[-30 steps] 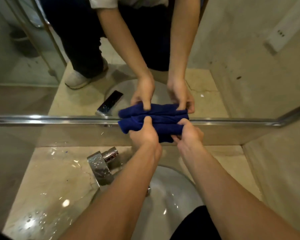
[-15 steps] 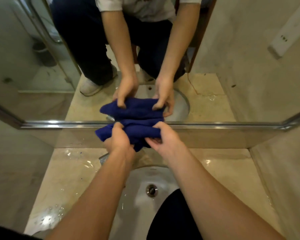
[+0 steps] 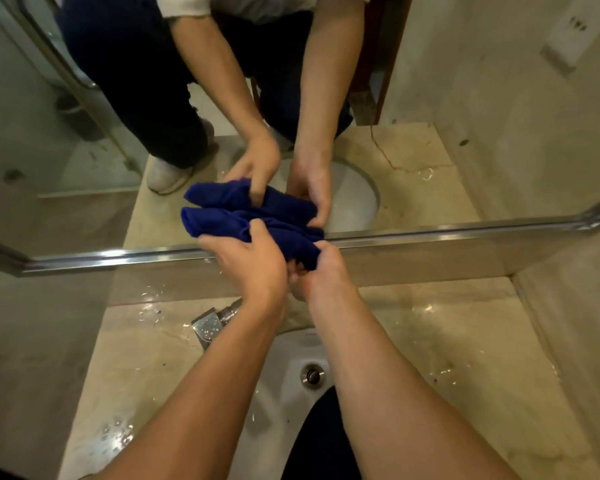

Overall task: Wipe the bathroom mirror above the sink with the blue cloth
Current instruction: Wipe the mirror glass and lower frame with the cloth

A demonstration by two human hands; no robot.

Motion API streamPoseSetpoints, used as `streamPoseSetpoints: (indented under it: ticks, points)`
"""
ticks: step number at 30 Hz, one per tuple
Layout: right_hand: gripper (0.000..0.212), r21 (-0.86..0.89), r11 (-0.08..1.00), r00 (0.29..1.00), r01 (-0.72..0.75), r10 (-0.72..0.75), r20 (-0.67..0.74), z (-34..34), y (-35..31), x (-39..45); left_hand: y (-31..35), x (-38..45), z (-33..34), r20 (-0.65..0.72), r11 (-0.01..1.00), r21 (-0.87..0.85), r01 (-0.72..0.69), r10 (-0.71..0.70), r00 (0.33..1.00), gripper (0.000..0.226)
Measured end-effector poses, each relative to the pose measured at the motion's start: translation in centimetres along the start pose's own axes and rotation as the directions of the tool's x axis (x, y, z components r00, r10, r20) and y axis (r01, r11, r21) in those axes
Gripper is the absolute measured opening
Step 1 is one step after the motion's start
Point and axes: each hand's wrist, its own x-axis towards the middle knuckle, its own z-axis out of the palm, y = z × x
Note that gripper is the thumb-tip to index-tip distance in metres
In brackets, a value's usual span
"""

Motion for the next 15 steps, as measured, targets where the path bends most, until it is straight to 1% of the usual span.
streamPoseSetpoints:
  ticks: [2, 3, 4, 5, 7, 8, 9, 10, 11, 12, 13, 14, 15]
  points:
    - [0.019, 0.046, 0.999, 0.995, 0.027, -0.031, 0.094, -0.6, -1.1, -0.6, 0.3, -1.6, 1.1, 0.011, 0.999, -0.006, -0.033, 0.033, 0.999, 0.045]
    - [0.026, 0.048, 0.997, 0.988, 0.061, -0.067, 0.142, -1.0, -1.8, -0.7, 0.5, -2.5, 1.8, 0.035, 0.997, 0.013, -0.075, 0.075, 0.997, 0.044]
    - [0.031, 0.053, 0.991, 0.978, 0.121, -0.128, 0.163, -1.6, -2.9, -0.9, 0.4, -3.7, 2.7, 0.087, 0.99, 0.057, -0.126, 0.121, 0.989, 0.043]
    - [0.034, 0.084, 0.978, 0.965, 0.192, -0.203, 0.165, -2.4, -4.2, -1.1, 0.3, -5.0, 3.9, 0.165, 0.981, 0.099, -0.167, 0.149, 0.975, 0.043]
    - [0.037, 0.143, 0.931, 0.931, 0.336, -0.351, 0.096, -4.2, -7.0, -1.7, 0.5, -8.0, 6.2, 0.342, 0.976, 0.139, -0.169, 0.113, 0.933, 0.047]
    - [0.035, 0.19, 0.909, 0.918, 0.371, -0.39, 0.073, -5.1, -8.3, -2.0, 0.7, -9.2, 6.8, 0.417, 0.979, 0.135, -0.152, 0.083, 0.905, 0.051]
    - [0.031, 0.26, 0.891, 0.915, 0.372, -0.4, 0.062, -5.6, -9.3, -2.3, 0.8, -9.7, 7.0, 0.467, 0.983, 0.121, -0.136, 0.065, 0.882, 0.054]
    - [0.026, 0.293, 0.885, 0.916, 0.363, -0.396, 0.06, -5.9, -10.0, -2.8, 0.7, -9.7, 6.8, 0.486, 0.989, 0.105, -0.105, 0.041, 0.873, 0.059]
    - [0.026, 0.276, 0.885, 0.91, 0.375, -0.408, 0.072, -6.0, -10.3, -3.0, 0.4, -9.4, 6.2, 0.469, 0.995, 0.084, -0.047, 0.002, 0.883, 0.065]
    - [0.026, 0.197, 0.892, 0.902, 0.406, -0.426, 0.069, -5.8, -10.4, -3.1, 0.0, -8.9, 5.3, 0.42, 0.997, 0.059, 0.04, -0.061, 0.905, 0.069]
    - [0.023, 0.094, 0.901, 0.903, 0.423, -0.429, 0.042, -5.5, -9.9, -3.1, -0.3, -8.6, 4.2, 0.362, 0.989, 0.027, 0.144, -0.144, 0.921, 0.067]
    - [0.019, 0.0, 0.912, 0.911, 0.411, -0.41, -0.031, -5.3, -9.2, -2.9, -0.7, -8.4, 3.1, 0.315, 0.97, -0.011, 0.242, -0.227, 0.922, 0.061]
    - [0.02, -0.086, 0.92, 0.914, 0.383, -0.39, -0.111, -5.4, -8.6, -2.3, -1.2, -8.2, 2.0, 0.28, 0.944, -0.048, 0.328, -0.302, 0.911, 0.051]
